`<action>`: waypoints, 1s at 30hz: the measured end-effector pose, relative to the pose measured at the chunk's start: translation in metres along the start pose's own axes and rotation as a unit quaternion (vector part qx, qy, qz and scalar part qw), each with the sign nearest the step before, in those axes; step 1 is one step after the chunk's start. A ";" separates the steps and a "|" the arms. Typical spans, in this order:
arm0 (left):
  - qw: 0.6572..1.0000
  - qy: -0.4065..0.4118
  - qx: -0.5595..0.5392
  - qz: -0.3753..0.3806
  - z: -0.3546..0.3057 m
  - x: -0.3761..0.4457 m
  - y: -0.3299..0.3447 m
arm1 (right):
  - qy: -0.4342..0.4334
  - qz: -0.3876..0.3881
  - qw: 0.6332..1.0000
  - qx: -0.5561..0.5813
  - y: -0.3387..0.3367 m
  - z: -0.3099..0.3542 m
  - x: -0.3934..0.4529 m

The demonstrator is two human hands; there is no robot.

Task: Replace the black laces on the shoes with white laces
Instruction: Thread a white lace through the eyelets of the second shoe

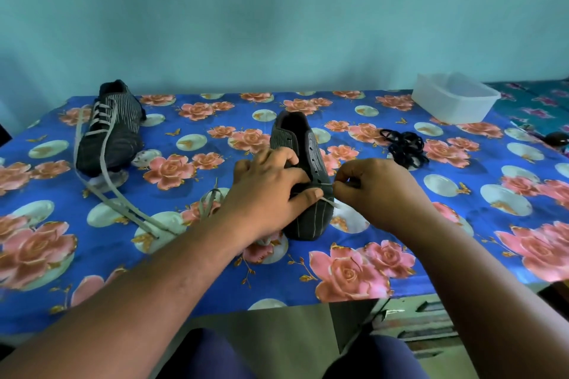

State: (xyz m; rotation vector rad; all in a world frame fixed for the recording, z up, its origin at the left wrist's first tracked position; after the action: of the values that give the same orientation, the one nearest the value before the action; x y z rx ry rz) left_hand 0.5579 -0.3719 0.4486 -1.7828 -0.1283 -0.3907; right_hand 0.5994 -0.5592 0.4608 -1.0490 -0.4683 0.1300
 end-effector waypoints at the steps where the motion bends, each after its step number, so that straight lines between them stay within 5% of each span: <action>1: 1.000 0.000 0.002 -0.003 -0.003 -0.004 -0.001 | -0.002 0.007 1.000 -0.009 -0.002 0.002 -0.001; 16: 0.995 -0.078 -0.067 0.011 -0.019 -0.015 -0.005 | -0.026 -0.037 0.999 -0.022 -0.009 0.008 -0.027; 24: 0.974 -0.148 -0.112 0.127 -0.019 0.008 -0.003 | -0.073 0.002 0.976 -0.205 -0.008 0.017 -0.026; 30: 0.981 -0.131 -0.107 0.095 -0.012 0.008 0.001 | -0.058 0.013 0.971 -0.233 -0.010 0.023 -0.025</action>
State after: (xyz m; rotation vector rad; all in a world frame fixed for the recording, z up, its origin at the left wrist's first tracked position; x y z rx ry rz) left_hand 0.5631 -0.3843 0.4525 -2.0338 -0.1023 -0.0295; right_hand 0.5657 -0.5538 0.4705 -1.5155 -0.6081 0.1079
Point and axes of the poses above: each hand's wrist, its own x-axis towards the middle knuckle, its own y-axis out of the palm, z = x × y, the point moved 3 cm from there along x, towards the middle knuckle, and after that the axes turned 5 degrees about -z, right-handed, at the moved point
